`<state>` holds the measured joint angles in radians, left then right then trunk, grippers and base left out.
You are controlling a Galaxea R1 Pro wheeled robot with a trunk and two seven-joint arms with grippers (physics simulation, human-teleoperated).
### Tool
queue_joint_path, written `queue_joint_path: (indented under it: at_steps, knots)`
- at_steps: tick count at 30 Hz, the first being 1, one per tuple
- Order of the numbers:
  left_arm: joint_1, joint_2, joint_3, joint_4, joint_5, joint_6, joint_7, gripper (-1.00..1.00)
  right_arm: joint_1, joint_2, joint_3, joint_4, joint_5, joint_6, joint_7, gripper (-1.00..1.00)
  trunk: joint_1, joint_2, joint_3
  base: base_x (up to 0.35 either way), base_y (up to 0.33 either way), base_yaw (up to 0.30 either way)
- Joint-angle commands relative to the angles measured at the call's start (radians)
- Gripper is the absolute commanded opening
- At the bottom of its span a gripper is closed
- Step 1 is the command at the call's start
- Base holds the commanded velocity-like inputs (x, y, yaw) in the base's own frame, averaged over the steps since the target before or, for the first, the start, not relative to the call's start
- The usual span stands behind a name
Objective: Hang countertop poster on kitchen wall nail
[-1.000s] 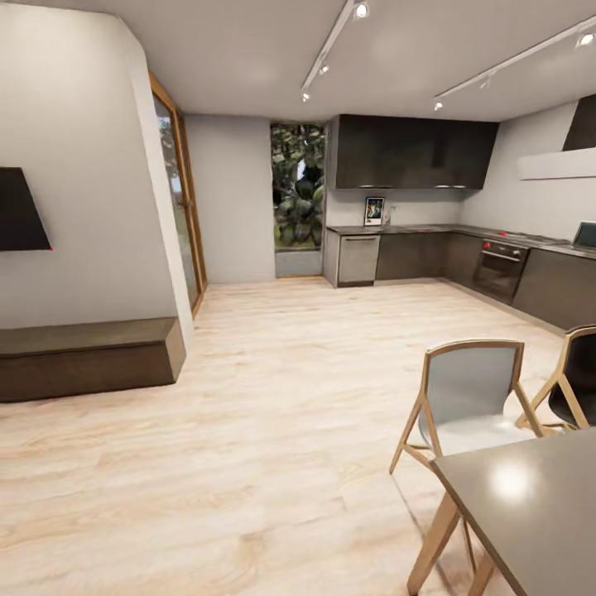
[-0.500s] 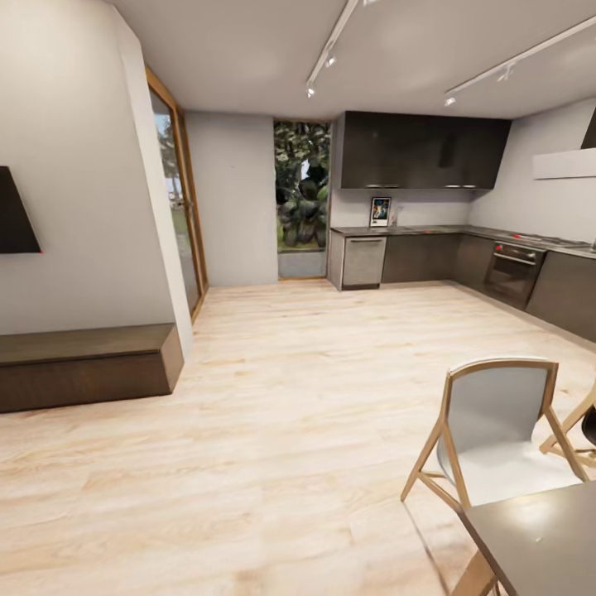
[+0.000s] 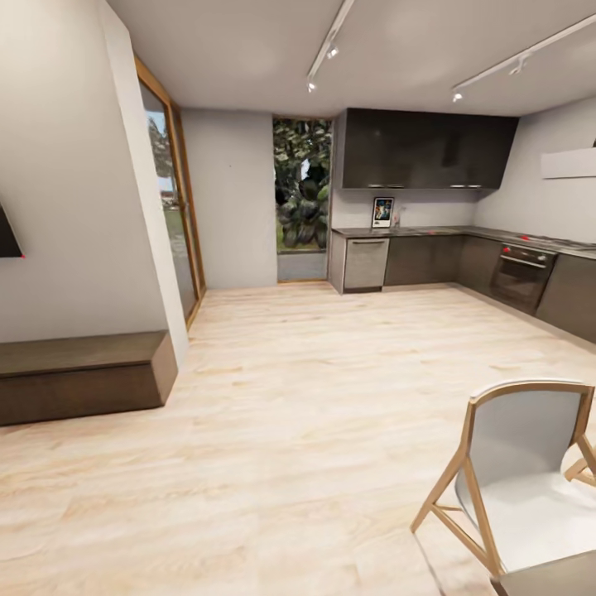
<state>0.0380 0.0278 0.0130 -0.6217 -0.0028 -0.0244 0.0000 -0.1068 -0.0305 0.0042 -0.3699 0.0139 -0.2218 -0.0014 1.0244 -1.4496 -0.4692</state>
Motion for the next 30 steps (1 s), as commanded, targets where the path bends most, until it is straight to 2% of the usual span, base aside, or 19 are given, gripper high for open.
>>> queue_joint_path:
  at_steps: [1,30]
  knots:
    - [0.0,0.0,0.001,-0.001,0.0,-0.002,0.0,1.0,-0.001,0.0,0.0,0.001,0.001,-0.003,0.0,1.0,0.001,0.0,-0.001,0.337,0.0,0.0]
    - [0.0,0.0,0.001,-0.001,0.0,-0.002,0.0,1.0,-0.001,0.0,0.002,0.002,0.002,-0.003,0.0,1.0,0.001,0.0,-0.001,0.337,0.0,0.0]
